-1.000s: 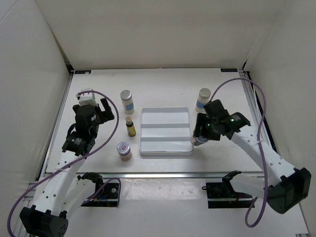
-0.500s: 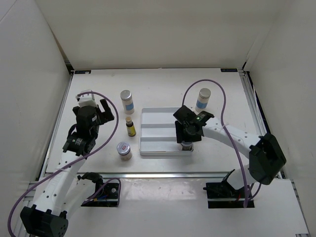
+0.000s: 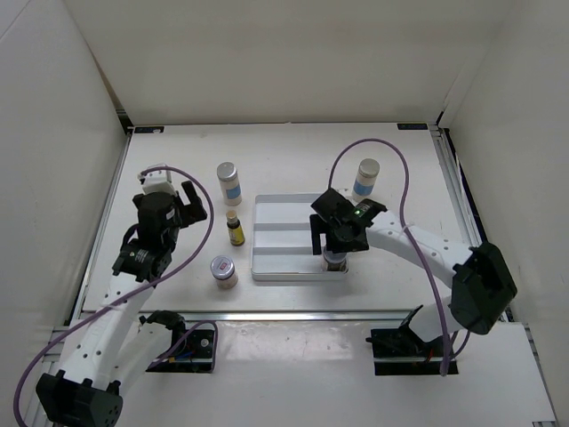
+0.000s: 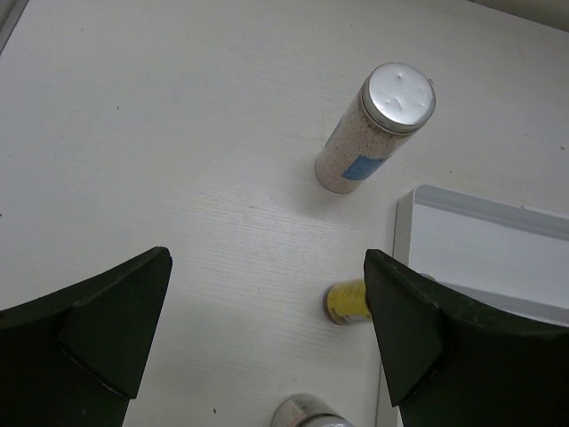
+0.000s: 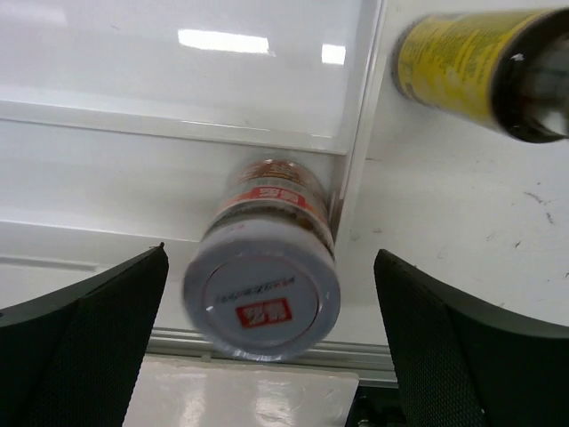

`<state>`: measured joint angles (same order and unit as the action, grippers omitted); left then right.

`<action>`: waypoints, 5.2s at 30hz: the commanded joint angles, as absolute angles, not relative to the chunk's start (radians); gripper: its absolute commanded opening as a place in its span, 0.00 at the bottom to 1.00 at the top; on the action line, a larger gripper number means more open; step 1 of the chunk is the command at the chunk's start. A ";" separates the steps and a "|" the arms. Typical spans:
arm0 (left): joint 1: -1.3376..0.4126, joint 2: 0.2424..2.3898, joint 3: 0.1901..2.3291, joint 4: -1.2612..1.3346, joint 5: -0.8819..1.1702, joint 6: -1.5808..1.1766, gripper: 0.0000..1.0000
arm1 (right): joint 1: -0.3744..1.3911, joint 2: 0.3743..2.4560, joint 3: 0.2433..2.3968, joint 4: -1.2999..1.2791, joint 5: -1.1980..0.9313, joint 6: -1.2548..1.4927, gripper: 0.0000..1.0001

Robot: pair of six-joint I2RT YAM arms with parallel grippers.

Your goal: Organize the condiment bottles

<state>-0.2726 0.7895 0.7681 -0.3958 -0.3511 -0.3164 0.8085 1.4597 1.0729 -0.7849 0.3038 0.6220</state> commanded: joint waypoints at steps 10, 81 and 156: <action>-0.276 0.885 1.135 -1.003 -0.010 -0.570 1.00 | 0.838 1.223 1.269 -0.795 0.430 0.505 1.00; -0.746 1.526 1.256 -0.913 -0.063 -0.683 0.34 | 0.790 1.028 1.173 -0.885 0.561 0.541 1.00; -0.345 0.775 0.891 -0.716 -0.627 -0.330 1.00 | 0.393 1.502 1.183 -0.695 0.178 0.333 0.72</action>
